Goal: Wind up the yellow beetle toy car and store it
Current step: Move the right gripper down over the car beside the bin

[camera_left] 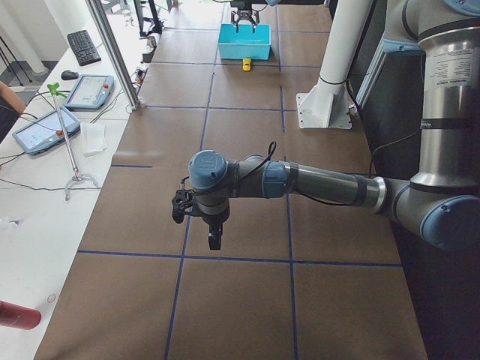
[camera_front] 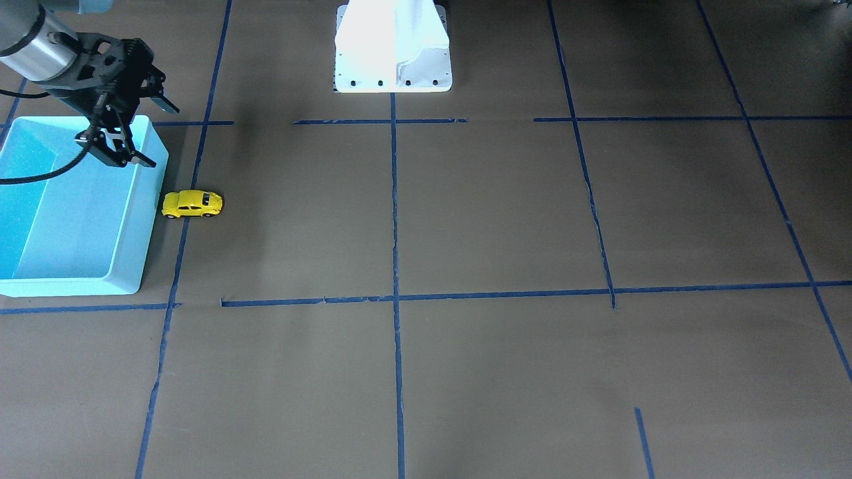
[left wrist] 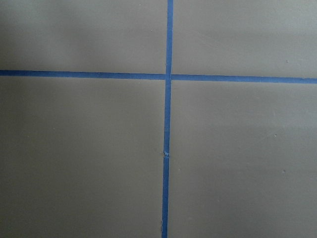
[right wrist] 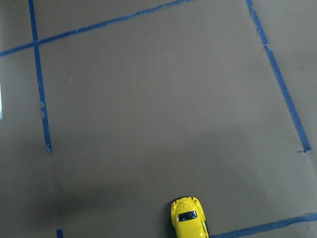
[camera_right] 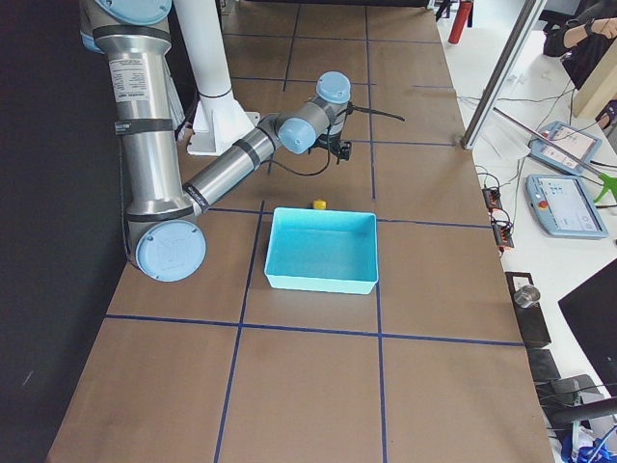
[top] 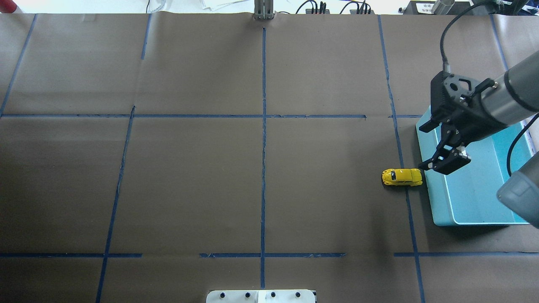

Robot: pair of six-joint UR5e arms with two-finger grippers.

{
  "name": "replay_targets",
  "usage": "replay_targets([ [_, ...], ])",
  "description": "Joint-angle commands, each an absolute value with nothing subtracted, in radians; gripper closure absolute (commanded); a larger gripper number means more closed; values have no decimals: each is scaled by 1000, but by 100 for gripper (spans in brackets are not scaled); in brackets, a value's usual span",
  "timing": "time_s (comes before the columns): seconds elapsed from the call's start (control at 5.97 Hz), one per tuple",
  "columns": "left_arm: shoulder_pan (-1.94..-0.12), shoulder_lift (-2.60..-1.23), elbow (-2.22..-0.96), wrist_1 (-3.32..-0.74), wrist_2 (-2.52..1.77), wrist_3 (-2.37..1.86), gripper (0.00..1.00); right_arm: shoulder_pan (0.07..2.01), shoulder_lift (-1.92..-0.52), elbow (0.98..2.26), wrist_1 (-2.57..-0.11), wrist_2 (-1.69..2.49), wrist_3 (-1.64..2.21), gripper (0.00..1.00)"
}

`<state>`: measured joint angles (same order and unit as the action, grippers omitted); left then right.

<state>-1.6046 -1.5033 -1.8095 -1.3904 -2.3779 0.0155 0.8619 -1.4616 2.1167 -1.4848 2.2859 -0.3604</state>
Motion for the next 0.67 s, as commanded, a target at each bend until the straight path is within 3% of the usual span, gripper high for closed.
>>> replay_targets([
  [0.0, -1605, -1505, -1787, -1432, -2379, 15, 0, 680, -1482, 2099, -1486, 2026, -412, 0],
  [0.5, -1605, -1505, -1733, -1511, -2382, 12, 0, 657, -1479, 2004, -1486, 1934, -512, 0],
])
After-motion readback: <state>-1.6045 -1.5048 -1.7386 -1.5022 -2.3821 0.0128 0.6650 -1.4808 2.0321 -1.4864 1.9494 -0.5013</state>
